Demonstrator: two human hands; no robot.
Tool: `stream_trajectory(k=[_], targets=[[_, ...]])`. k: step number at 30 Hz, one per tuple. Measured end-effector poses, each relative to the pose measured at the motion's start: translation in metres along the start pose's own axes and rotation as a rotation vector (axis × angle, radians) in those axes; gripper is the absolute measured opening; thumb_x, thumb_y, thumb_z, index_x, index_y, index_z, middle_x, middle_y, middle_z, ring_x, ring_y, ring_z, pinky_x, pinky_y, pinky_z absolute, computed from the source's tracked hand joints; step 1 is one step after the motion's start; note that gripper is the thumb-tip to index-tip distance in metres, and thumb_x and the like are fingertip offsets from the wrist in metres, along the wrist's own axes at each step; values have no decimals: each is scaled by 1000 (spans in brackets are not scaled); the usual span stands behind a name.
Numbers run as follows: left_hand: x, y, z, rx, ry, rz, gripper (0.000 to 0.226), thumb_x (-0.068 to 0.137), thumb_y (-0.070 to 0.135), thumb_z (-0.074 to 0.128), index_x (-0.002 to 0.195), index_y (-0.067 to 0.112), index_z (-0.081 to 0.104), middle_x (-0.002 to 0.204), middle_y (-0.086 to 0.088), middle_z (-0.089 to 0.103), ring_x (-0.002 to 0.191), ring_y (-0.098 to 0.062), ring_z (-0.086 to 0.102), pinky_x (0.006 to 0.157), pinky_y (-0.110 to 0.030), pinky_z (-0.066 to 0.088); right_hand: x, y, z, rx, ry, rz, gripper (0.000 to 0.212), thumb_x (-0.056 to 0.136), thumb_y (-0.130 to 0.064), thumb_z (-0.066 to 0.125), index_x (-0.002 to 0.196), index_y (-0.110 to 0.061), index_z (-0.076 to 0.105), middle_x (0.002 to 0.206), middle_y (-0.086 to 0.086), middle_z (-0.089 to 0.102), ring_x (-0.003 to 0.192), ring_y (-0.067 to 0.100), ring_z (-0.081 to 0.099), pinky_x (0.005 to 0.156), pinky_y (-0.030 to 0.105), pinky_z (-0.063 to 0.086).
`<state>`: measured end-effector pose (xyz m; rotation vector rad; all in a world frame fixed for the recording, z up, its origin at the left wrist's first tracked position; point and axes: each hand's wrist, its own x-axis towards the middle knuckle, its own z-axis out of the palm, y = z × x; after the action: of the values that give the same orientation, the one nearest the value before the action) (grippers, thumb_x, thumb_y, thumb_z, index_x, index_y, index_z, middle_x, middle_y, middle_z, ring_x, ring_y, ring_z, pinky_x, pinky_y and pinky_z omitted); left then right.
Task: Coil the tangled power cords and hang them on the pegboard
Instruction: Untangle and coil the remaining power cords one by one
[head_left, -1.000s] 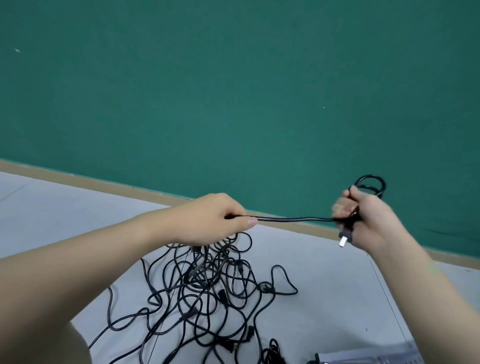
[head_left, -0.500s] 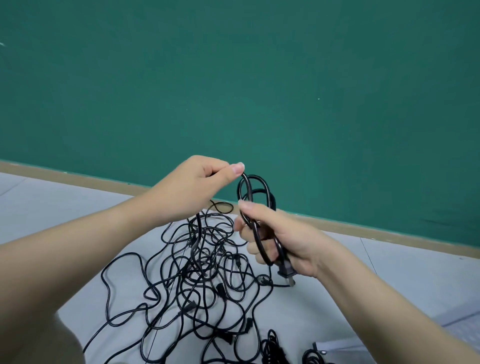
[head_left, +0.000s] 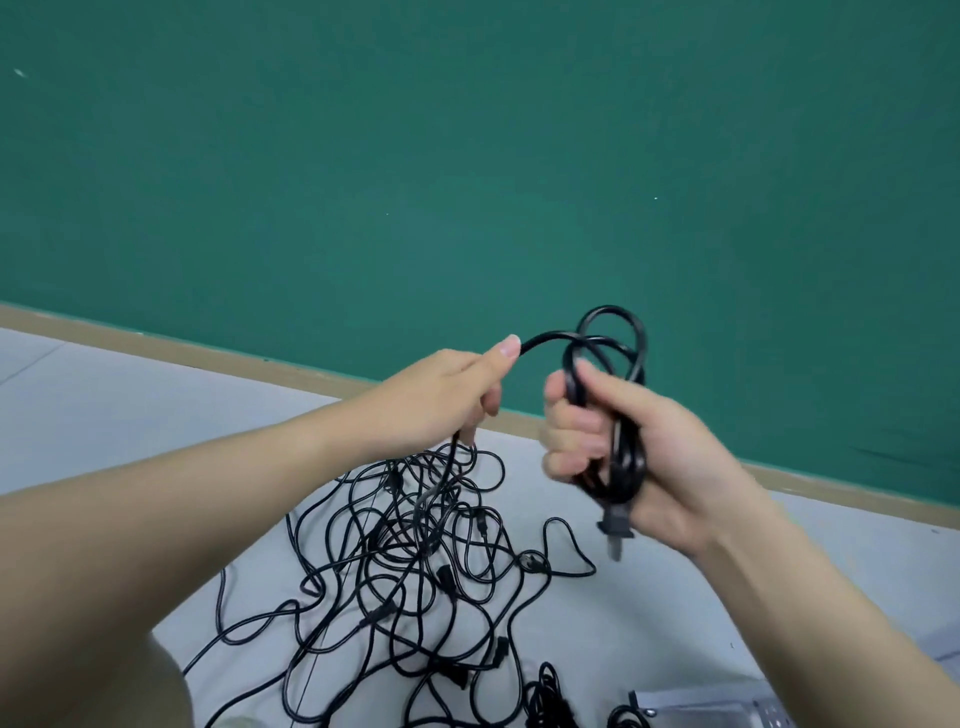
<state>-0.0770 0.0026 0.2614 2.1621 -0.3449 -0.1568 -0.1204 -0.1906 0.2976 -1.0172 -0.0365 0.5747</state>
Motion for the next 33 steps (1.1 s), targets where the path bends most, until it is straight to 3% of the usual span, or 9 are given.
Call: stream_trajectory(k=[4,8,13,16,19,22,26,30,33], targets=[[4,-16,11,114,-155,-117,69,104,66,18,70,16,50,56,6,46,59,-21,46,68,-35,38,-1,-24,-21,214,203,-164,35,107,-31,45,85,-7,60,67,-3,43,52,9,41,50,19,42],[2,-7,20,32,-270,-117,60,104,64,27,61,23,33,58,6,26,59,-24,21,62,-38,19,10,-13,-45,-124,503,-232,42,111,-35,42,106,-3,67,98,12,77,64,16,60,52,24,50],[-7,12,36,54,-553,-76,61,109,51,34,55,23,28,54,5,20,50,-17,17,50,-30,16,10,8,-44,-358,640,-131,38,109,-41,48,100,-8,66,104,14,77,87,26,78,77,39,59],[-12,22,40,125,-592,-57,59,110,46,33,56,21,30,48,7,26,44,-13,22,47,-24,24,9,13,-37,-135,549,-32,33,109,-34,48,96,-6,57,108,25,75,85,38,78,80,49,64],[-15,24,43,113,-653,-36,61,109,50,33,54,24,30,54,3,25,49,-17,19,51,-30,23,5,4,-36,97,444,-40,30,107,-32,53,87,-9,56,78,12,69,60,25,69,60,40,64],[-10,21,43,69,-605,-34,60,108,55,33,57,24,31,56,4,23,51,-18,17,50,-30,20,1,-9,-41,95,418,-120,29,99,-35,65,83,-15,51,66,0,44,50,13,38,46,26,48],[-6,11,41,105,-454,45,57,102,67,32,66,23,32,64,0,25,58,-22,22,56,-33,23,1,-22,-55,19,420,-238,32,91,-28,71,88,-21,40,68,-3,25,53,13,20,43,23,32],[-1,-3,19,361,-385,16,67,93,81,32,67,19,28,71,-5,27,61,-18,29,60,-33,28,-12,-43,-78,-122,483,-312,16,102,-14,58,95,-18,44,64,-5,20,52,12,17,43,23,25],[4,-4,-3,358,-346,51,69,89,80,45,67,15,34,67,0,29,59,-16,30,58,-31,28,-17,-47,-93,-118,621,-210,16,104,-20,57,91,-15,48,62,-5,24,47,11,23,41,23,27]])
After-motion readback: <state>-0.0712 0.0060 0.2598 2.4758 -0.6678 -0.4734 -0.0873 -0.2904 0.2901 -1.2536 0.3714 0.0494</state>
